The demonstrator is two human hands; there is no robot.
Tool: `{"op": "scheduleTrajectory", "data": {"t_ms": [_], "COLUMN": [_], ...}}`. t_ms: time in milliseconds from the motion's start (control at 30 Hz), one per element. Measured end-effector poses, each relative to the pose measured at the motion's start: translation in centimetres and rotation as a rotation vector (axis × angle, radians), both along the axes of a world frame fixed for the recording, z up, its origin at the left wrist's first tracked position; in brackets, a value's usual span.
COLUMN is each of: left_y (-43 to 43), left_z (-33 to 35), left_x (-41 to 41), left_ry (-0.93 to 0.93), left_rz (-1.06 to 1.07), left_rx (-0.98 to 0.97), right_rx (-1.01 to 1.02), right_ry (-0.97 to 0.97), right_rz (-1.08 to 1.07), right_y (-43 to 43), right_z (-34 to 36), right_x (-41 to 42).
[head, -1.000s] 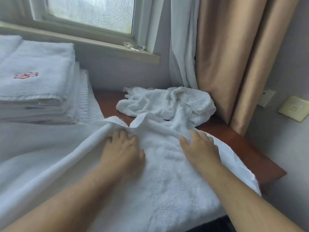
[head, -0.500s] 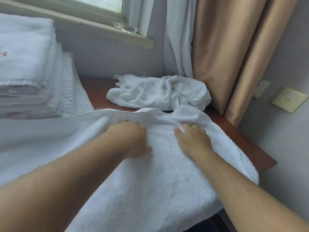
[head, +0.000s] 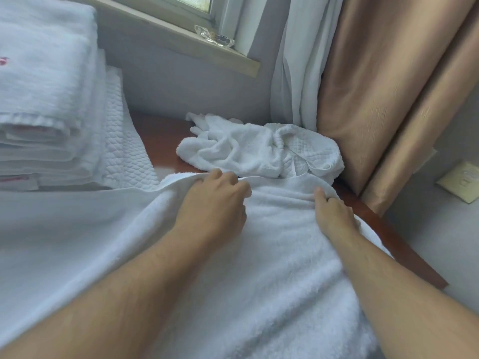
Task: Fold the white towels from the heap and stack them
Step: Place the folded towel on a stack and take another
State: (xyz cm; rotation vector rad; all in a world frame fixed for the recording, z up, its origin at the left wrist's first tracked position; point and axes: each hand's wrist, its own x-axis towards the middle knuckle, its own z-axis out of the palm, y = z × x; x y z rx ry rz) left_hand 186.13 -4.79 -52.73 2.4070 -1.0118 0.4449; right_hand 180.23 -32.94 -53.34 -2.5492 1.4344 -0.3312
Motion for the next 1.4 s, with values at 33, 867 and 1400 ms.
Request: {"op": "scheduleTrajectory", "data": {"t_ms": [33, 867, 1400], "left_y": [0.0, -0.5, -1.1], "left_z": [0.1, 3.5, 4.1], "left_x": [0.2, -2.9, -5.6], "left_ry": [-0.077, -0.197, -0.313], "left_rz": [0.037, 0.239, 0.054], "left_rx": [-0.024, -0.048, 0.062], "right_rx": [-0.007, 0.655, 0.672], "right_ry": [-0.02, -1.228, -0.812], "right_rz": [-0.008, -0.23, -0.135], "right_y": [0.0, -0.8, 3.9], "right_z": [0.0, 3.7, 3.4], "right_x": [0.1, -2.7, -5.5]}}
